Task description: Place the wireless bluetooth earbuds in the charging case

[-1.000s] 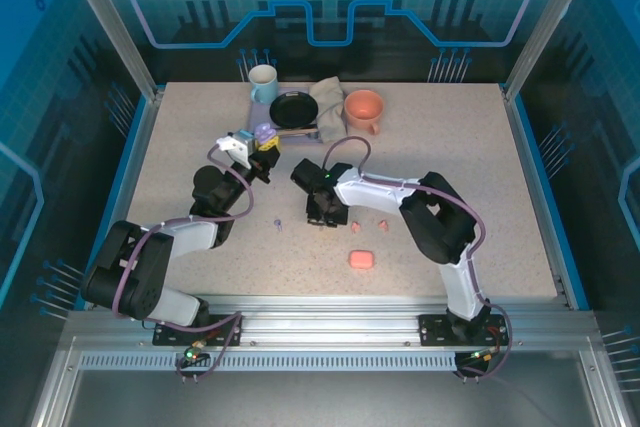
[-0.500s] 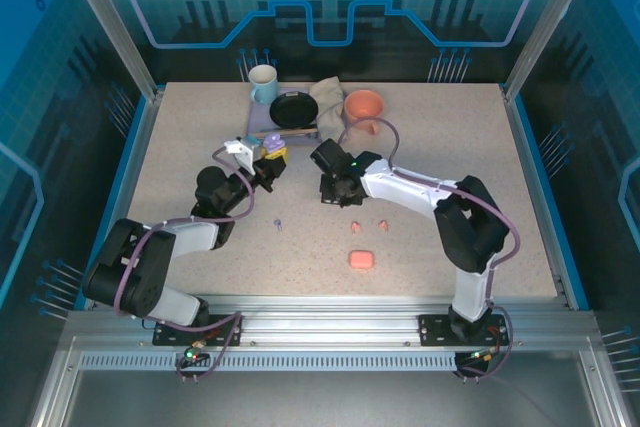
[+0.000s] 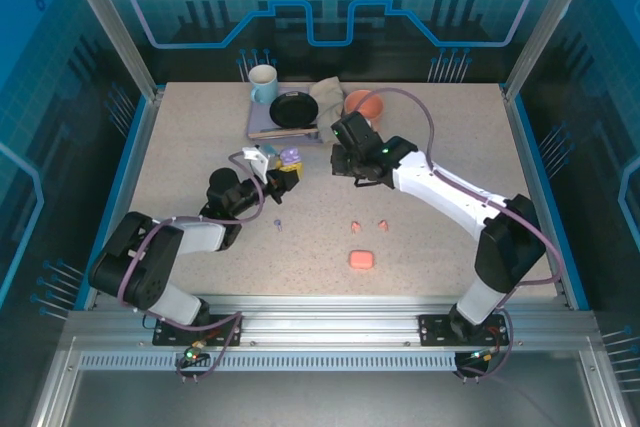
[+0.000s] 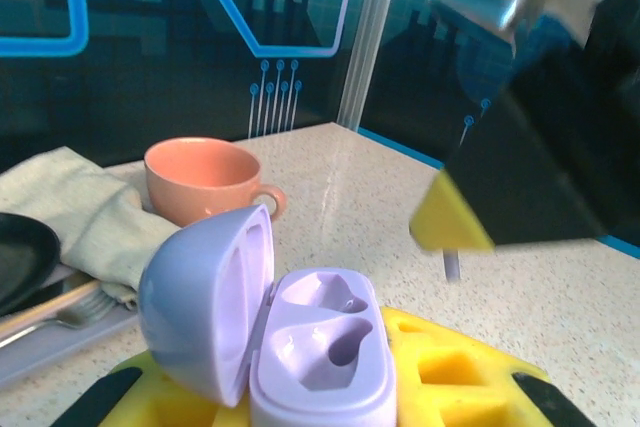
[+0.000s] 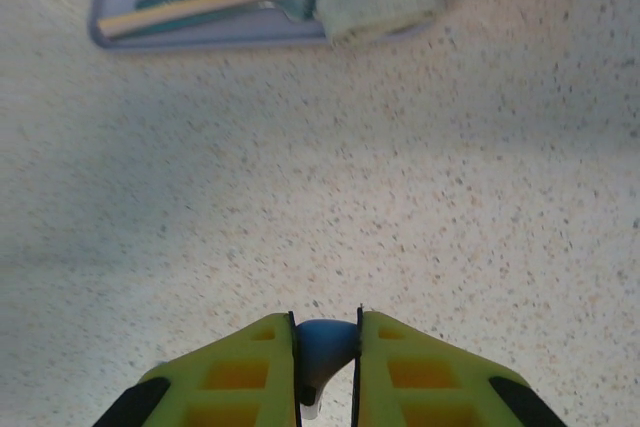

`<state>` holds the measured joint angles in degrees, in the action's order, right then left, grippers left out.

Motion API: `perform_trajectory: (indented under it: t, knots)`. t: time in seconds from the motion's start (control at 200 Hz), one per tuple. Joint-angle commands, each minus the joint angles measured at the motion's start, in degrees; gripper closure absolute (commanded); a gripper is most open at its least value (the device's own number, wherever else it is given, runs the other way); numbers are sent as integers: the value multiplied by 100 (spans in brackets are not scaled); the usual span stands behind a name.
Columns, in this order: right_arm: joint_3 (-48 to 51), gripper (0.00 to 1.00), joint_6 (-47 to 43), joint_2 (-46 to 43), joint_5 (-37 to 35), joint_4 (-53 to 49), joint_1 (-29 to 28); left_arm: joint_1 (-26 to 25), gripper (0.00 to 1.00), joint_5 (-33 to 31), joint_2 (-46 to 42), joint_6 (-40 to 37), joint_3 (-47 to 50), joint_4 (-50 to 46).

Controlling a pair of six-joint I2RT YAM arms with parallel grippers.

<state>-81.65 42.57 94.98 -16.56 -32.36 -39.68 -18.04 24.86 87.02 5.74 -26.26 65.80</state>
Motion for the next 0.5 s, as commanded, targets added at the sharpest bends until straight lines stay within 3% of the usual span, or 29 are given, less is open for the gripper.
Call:
perform_trajectory:
  t: [0.0, 0.495]
  knots:
    - [-295, 83, -242, -259, -78, 166, 82, -111, 100, 282, 134, -146, -206, 38]
    - [-428, 83, -396, -596, 469, 798, -41, -419, 100, 379, 326, -634, -758, -220]
